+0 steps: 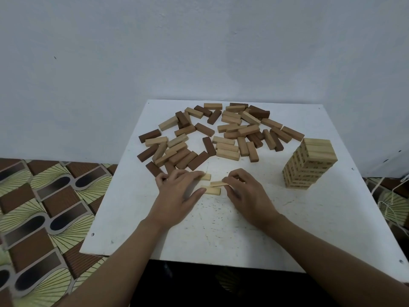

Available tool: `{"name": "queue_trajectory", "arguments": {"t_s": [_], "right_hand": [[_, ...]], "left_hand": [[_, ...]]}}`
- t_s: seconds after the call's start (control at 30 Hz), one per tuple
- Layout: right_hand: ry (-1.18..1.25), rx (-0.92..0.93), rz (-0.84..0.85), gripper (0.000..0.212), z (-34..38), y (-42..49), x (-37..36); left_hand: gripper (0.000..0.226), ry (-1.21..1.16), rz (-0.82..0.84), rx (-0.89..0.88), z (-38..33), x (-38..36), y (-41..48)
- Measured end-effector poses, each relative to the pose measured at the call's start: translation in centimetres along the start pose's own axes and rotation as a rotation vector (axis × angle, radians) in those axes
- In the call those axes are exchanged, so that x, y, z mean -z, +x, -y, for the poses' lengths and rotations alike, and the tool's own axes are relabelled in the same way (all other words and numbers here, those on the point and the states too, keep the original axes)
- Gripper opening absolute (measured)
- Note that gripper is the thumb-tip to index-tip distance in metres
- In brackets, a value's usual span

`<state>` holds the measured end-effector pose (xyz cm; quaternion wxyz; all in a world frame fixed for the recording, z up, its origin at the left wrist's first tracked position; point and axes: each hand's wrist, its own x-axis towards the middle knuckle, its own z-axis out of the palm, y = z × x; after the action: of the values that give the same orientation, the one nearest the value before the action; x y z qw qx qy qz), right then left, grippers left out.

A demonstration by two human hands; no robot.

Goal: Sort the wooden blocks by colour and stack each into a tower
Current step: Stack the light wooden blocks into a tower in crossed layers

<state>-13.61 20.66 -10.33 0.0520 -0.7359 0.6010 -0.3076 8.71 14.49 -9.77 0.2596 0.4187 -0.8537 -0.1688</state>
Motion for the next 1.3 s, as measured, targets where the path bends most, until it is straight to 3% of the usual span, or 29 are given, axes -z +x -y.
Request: {"name": "queue_trajectory", "arguments": {"t_s": [0.57,0.87,1.3], "right_hand": [[-0.053,0.054,0.036,0.031,-0.08,-0.02,-0.08],[0.064,-0.006,0.041,0.037,-0.12,0.45,-0.06],[0.084,-0.047,0.061,0.032,0.15,0.50,0.22]], "left_hand": [[0.046,0.097,0.044,-0.025,0.38,-0.51,0.23],[0.040,0.014,0.053,-0.064,0.46,-0.79,0.35],[0.057,-0.093,0.120,-0.050,0.75,-0.67,0.28]]}}
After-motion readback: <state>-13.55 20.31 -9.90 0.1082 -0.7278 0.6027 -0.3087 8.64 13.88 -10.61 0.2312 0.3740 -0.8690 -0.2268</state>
